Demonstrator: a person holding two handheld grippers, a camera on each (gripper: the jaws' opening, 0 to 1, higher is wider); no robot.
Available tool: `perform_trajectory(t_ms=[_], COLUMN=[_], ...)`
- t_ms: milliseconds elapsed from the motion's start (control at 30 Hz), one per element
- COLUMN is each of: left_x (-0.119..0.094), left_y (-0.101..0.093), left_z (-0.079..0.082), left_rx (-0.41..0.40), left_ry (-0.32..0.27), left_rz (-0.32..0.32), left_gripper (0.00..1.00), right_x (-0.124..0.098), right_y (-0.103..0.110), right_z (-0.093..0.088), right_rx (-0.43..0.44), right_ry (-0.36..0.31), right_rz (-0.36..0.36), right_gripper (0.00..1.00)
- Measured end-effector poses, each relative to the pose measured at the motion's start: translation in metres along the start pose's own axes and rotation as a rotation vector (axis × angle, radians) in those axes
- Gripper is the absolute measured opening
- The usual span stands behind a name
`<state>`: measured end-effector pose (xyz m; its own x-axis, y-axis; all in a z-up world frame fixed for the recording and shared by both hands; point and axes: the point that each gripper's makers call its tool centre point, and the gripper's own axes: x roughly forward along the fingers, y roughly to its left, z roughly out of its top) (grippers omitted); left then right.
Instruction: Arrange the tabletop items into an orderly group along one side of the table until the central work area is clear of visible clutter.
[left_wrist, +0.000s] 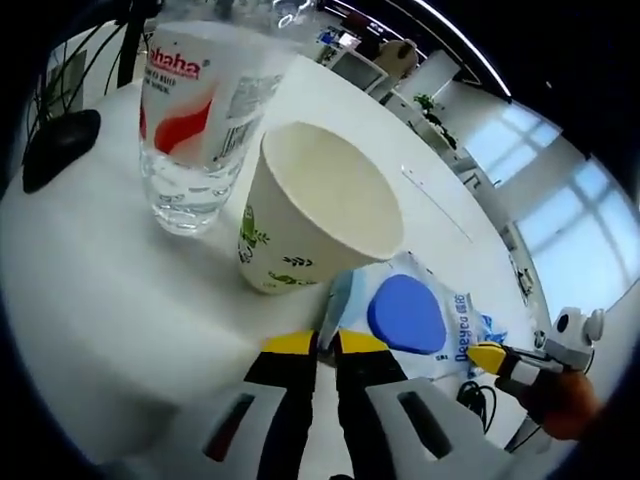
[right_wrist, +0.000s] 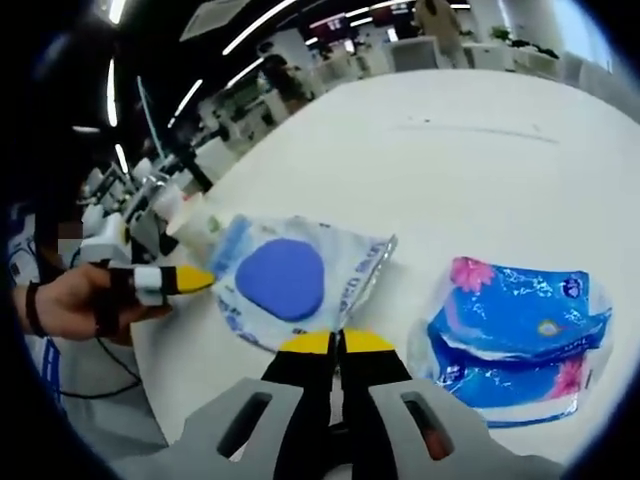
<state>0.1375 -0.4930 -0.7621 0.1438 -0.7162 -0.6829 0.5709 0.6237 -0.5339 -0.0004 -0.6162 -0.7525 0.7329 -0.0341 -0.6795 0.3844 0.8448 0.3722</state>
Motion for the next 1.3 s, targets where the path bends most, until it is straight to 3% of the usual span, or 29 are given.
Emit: perform_trajectory(t_ms=[200,400,900,1300], left_x=[-0.01,-0.018,-0.01,-0.025], left_y=[0.0,0.003,0.001,0.008], left_z=[-0.004,-0.004,-0.001,-0.017], left_rx=[0.012,-0.01,-0.022,0.005], left_ry=[-0.003,-0.023,-0.007,0.007], left_rz=[-0.01,-0.015,-0.024,-0.037], left_gripper=[0.09,0.06,0.02,0.08], right_x=[-0.004,-0.008,-0.007,-0.018], right_y=[0.003,0.002,-0.005,-0.007], right_z=[-0.003,-0.004,0.002,0.001], right_rx=[-0.023,-0.004,0.024,-0.009], right_ry=[0.0,-0.015,-0.029,-0.049], right_rz=[0.009,0.011,0.005,0.006], right_gripper=[0.05,0.04,0.0,0.05])
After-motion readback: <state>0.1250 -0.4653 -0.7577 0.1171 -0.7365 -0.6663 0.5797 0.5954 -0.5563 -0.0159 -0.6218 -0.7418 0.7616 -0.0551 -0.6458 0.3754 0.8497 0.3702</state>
